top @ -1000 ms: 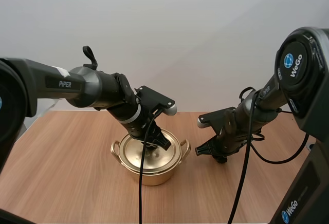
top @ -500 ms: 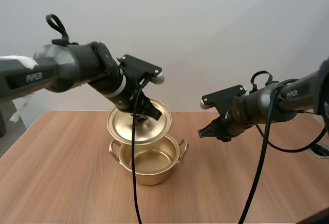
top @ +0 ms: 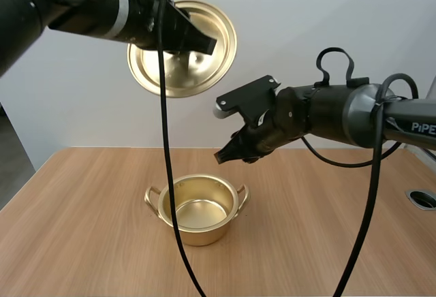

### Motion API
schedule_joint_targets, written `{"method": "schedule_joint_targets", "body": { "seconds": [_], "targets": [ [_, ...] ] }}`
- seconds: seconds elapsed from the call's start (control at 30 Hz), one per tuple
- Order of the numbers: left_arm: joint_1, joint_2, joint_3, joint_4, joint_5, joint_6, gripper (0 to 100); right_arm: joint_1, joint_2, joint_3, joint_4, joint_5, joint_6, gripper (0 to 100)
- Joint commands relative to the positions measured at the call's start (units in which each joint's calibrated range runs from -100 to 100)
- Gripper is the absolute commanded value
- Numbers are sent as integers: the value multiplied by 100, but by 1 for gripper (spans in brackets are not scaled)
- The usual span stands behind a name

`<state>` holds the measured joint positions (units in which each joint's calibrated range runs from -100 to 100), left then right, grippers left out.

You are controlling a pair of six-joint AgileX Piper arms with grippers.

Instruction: Open the pot, put the car inside, and close it

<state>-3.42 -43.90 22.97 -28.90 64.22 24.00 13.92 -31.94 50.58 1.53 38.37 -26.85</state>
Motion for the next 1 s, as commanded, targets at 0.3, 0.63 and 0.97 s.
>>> {"method": "schedule_joint_targets", "body": {
  "seconds": [0.3, 0.63, 0.97],
  "targets": [
    [2, 16, -250, -318, 666, 1, 0, 565, 952, 5, 1652, 804, -1488, 0],
    [2, 16, -250, -306, 737, 1, 0, 474, 1072, 5, 1530, 857, -1390, 82],
    [2, 88, -194, -150, 1403, -145, 0, -770, 534, 5, 1405, 166, -1127, 0]
  ]
}}
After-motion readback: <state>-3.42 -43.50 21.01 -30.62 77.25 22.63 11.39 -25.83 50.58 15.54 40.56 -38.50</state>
